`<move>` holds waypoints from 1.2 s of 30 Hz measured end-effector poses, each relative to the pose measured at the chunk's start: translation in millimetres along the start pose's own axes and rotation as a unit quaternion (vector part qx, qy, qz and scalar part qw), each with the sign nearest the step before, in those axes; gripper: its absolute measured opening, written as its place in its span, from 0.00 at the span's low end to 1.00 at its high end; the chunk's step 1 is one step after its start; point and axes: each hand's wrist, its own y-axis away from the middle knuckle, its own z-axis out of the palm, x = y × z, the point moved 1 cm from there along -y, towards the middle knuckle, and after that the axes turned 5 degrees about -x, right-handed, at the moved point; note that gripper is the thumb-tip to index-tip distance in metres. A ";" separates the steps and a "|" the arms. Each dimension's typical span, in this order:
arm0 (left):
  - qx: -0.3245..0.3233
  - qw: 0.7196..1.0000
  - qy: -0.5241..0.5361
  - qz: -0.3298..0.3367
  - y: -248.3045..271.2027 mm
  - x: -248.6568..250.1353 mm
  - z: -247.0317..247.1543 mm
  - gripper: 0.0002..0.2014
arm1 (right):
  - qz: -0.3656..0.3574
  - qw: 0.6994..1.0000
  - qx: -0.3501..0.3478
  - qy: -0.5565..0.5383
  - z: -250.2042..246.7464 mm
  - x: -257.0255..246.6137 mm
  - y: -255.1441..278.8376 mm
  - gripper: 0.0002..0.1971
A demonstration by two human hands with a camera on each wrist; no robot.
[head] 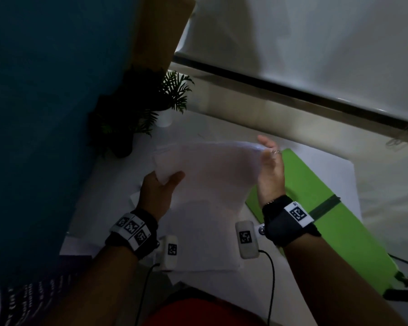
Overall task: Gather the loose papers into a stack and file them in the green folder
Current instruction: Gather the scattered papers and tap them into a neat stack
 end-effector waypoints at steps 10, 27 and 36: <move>-0.027 0.998 -0.049 0.019 -13.4 7.5 -10.0 0.43 | 0.005 0.989 -0.099 0.110 -0.4 13.9 15.0 0.21; 0.016 0.991 -0.016 0.133 -16.3 47.5 -5.4 0.17 | -0.031 0.999 -0.019 0.009 7.2 -6.8 0.7 0.13; 0.019 0.998 0.006 0.054 -5.0 11.7 4.3 0.13 | 0.001 0.996 -0.061 0.061 2.5 19.2 12.8 0.21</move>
